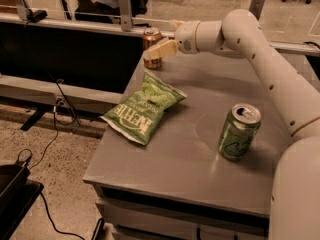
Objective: Knock orange can over
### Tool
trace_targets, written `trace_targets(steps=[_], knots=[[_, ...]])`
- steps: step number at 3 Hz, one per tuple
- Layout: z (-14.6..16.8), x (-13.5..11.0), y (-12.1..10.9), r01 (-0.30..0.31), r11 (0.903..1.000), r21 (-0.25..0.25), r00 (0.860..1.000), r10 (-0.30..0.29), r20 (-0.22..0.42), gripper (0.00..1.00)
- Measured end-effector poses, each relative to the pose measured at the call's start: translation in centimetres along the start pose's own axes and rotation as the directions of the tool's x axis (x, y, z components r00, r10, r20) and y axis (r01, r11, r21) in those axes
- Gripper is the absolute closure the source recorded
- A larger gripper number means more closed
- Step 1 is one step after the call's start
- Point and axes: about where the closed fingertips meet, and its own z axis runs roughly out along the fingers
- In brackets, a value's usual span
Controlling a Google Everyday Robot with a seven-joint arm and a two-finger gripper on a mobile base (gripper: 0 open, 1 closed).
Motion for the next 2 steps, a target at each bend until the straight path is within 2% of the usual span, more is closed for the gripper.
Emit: trace_targets(steps=[1, 2], knots=[[0.43, 0.07, -0.04, -0.002, 1.0, 0.0, 1.0, 0.002, -0.028, 0.19], [0.87, -0.09, 0.08, 0.002, 0.9999, -0.011, 0.999, -0.002, -0.053, 0.42]])
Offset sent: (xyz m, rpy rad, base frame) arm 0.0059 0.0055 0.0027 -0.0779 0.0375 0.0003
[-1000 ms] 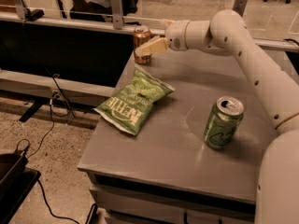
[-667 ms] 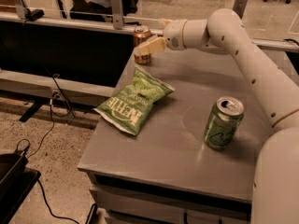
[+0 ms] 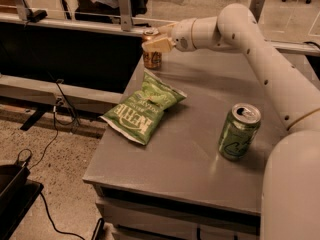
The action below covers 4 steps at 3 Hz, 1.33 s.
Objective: Knock orange can over
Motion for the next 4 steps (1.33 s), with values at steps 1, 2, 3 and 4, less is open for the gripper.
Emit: trace_targets(steps=[1, 2, 3, 4], knots=[[0.2, -0.1, 0.0, -0.009, 0.9999, -0.013, 1.0, 0.009, -0.011, 0.65], [-0.8, 0.3, -0.6, -0.043, 0.9988, -0.021, 0.999, 0.043, -0.009, 0.88], [-3.7, 0.4, -1.2, -0.045, 0.9989, -0.01, 0.997, 0.044, -0.062, 1.0], [-7.6, 0.8, -1.1, -0.016, 0.9998, 0.014, 0.979, 0.018, -0.201, 1.0]])
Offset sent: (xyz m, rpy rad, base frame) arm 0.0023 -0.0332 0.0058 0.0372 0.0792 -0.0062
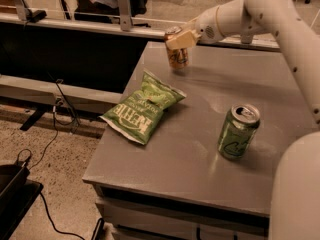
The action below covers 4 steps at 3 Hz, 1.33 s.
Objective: Knock orange can over
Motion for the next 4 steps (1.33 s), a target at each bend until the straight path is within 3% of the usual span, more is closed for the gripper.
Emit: trace_targets(steps=[1, 2, 3, 4], knots=[[-4.2, 1.4, 0.0, 0.043, 0.9977, 0.053, 0.983, -0.033, -0.178, 1.0], [-7.1, 2.7, 0.4, 0.097, 0.9934, 0.062, 0.936, -0.069, -0.346, 0.82], [-8.1, 3.9, 1.4, 0.117, 0.9931, -0.006, 0.885, -0.107, -0.454, 0.58], [-7.4, 5.1, 3.0, 0.092, 0.9896, -0.111, 0.857, -0.135, -0.497, 0.35]])
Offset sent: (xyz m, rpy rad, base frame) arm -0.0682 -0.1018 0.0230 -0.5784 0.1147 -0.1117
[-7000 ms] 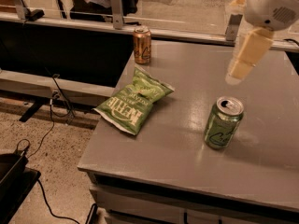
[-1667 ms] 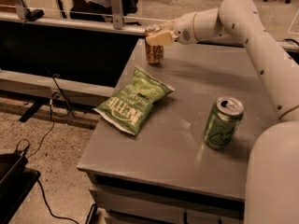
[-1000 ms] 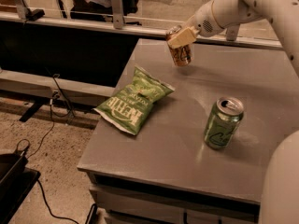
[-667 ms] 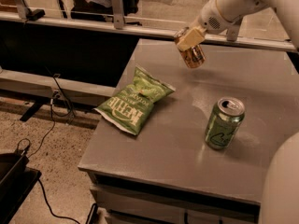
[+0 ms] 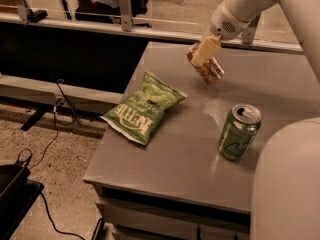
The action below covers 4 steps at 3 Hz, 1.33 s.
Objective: Knock orange can over
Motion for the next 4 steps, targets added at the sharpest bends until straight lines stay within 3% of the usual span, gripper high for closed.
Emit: trace_targets(steps=[1, 2, 3, 4], knots=[[1.9, 0.0, 1.6, 0.045, 0.9939, -0.101, 0.997, -0.052, -0.065, 0.12], [2.3, 0.0, 1.7, 0.045, 0.9929, -0.11, 0.996, -0.053, -0.068, 0.0], [2.3, 0.0, 1.7, 0.045, 0.9929, -0.11, 0.996, -0.053, -0.068, 0.0], [3.7, 0.5, 1.6, 0.039, 0.9904, -0.133, 0.986, -0.059, -0.154, 0.0]])
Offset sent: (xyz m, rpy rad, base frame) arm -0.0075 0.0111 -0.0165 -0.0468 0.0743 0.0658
